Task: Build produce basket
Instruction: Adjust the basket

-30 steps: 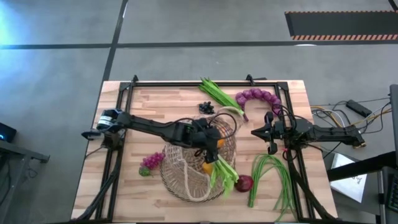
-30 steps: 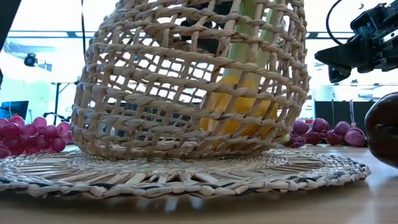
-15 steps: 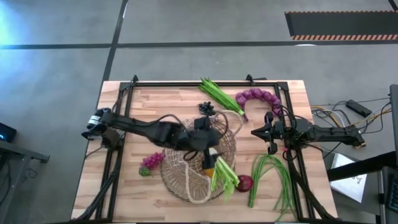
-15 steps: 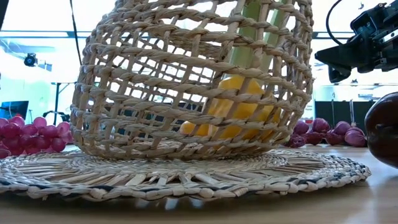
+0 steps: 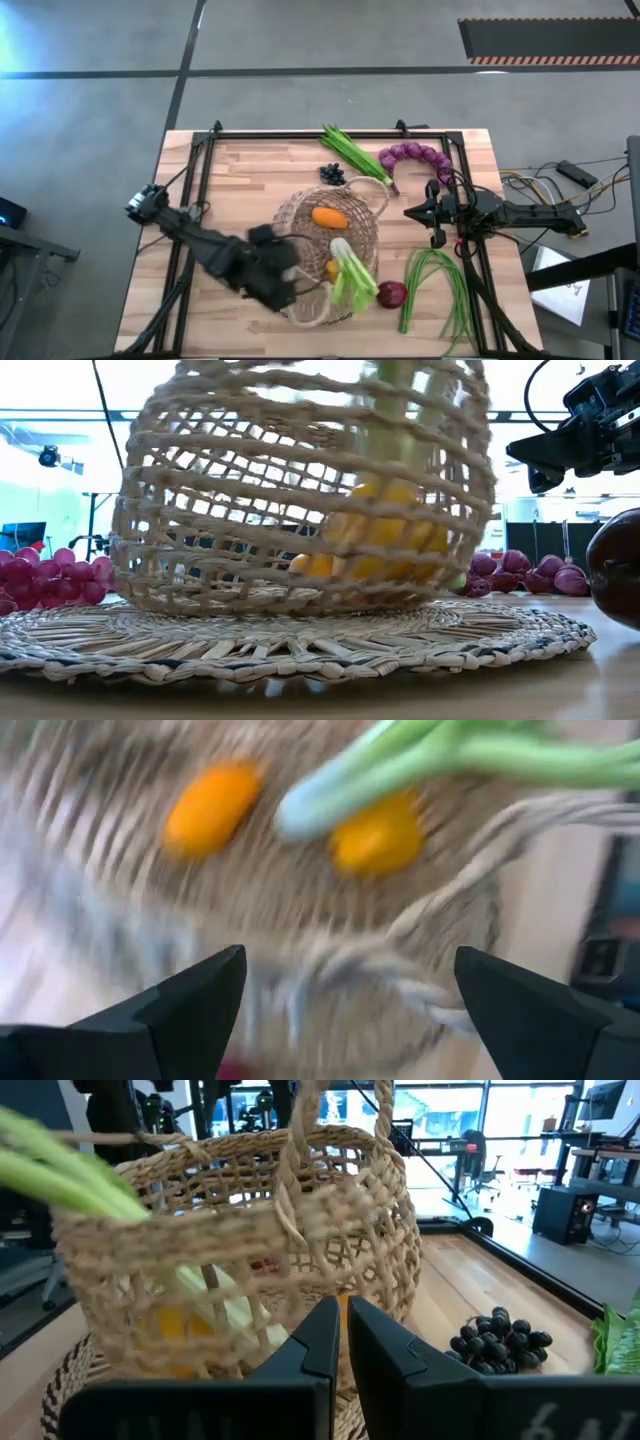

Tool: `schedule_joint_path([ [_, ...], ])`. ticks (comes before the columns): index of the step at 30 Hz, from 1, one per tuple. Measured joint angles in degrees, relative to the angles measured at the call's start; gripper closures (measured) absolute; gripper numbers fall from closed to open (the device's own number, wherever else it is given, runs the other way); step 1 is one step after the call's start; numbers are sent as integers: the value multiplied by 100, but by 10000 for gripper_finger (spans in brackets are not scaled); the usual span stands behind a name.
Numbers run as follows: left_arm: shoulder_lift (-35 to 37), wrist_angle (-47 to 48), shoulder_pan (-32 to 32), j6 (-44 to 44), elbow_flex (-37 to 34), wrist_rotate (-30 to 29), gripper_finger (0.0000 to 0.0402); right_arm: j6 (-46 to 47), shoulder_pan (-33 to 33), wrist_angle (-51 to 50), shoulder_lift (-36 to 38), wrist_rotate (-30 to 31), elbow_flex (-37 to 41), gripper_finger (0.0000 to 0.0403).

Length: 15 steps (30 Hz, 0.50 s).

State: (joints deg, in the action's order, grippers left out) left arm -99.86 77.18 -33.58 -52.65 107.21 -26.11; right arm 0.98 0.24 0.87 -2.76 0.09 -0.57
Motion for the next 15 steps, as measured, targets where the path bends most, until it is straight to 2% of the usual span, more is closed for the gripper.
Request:
schedule_joint_path([
  [3,47,923,-479,-1521,-104,37,61,-5,1,1,0,-1,1,385],
  [6,114,1271,-924,-2630,-228,63,61,6,-1,1,-1,-1,1,385],
  [9,160,1278,-1237,-3091,-290,-105,61,-4,0,1,-1,0,0,385],
  [15,160,1282,-1168,-3229,-402,-1508,61,8,0,1,0,0,0,385],
])
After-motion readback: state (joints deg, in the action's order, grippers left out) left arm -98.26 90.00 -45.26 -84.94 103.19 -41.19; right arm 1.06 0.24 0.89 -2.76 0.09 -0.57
